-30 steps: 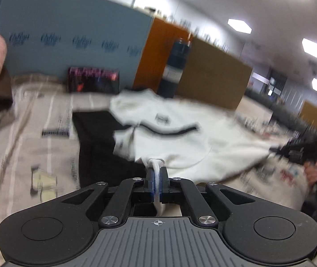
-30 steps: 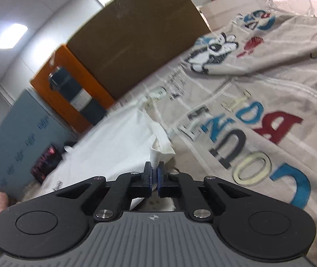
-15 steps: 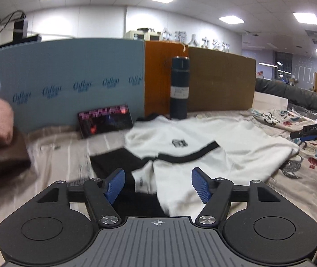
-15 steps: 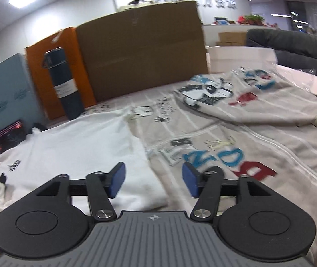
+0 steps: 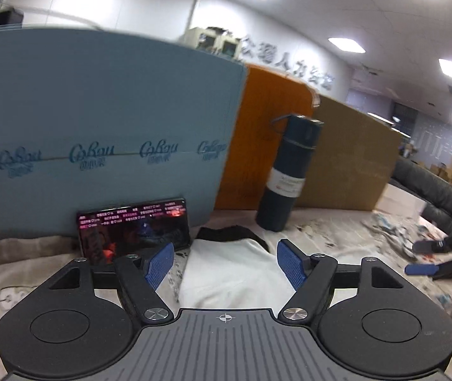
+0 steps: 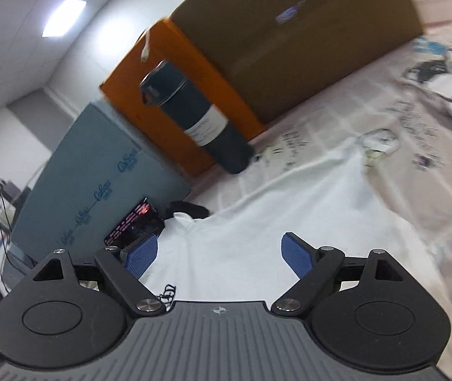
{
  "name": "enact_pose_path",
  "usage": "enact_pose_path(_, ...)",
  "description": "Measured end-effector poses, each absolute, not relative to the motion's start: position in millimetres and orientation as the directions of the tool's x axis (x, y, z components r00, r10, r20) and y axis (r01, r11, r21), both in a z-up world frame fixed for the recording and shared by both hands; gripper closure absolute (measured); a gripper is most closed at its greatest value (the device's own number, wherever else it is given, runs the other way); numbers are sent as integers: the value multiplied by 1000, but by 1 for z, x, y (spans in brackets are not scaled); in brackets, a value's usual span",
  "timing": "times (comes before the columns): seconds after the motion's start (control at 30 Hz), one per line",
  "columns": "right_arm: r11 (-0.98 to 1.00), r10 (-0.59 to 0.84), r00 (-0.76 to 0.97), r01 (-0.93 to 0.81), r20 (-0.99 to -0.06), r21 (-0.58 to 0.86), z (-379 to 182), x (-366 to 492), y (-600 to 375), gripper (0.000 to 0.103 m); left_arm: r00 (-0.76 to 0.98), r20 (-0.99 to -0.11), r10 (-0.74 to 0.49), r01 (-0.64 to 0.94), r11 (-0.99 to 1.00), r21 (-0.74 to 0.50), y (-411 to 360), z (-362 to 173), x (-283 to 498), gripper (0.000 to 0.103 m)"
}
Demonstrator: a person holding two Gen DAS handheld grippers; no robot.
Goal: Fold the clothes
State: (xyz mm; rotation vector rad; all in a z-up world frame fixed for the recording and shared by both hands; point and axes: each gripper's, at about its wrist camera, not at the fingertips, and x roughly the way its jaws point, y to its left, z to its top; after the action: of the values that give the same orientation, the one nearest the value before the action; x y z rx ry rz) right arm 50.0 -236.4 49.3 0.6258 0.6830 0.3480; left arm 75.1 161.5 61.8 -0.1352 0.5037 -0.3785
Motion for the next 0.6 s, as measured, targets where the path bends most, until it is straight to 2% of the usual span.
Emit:
enact_pose_path(0.1, 778, 489, 702, -84, -517, 622, 33, 86, -213, 18, 763, -524, -378, 294, 925, -238, 148, 44, 121, 30)
enact_pose_path(0.23, 738, 536, 695, -112, -478, 665, 6, 99, -212, 19, 704, -601, -379, 308, 925, -222, 126, 21, 170, 31)
enact_pose_path(0.4, 728, 553, 665, -93, -502, 679, -10, 101, -222, 18, 629, -698, -342, 268, 939, -218, 115, -9, 210, 33)
enact_pose_path(0.5, 722, 563, 656, -94, -502, 686, -11, 102, -222, 19, 623, -693, -362, 284, 931, -231, 113, -17, 209, 33)
enact_pose_path(0.6, 723, 564, 655, -97, -503, 684, -10, 101, -220, 18, 609, -668, -428, 299, 904, -307, 113, -18, 211, 34)
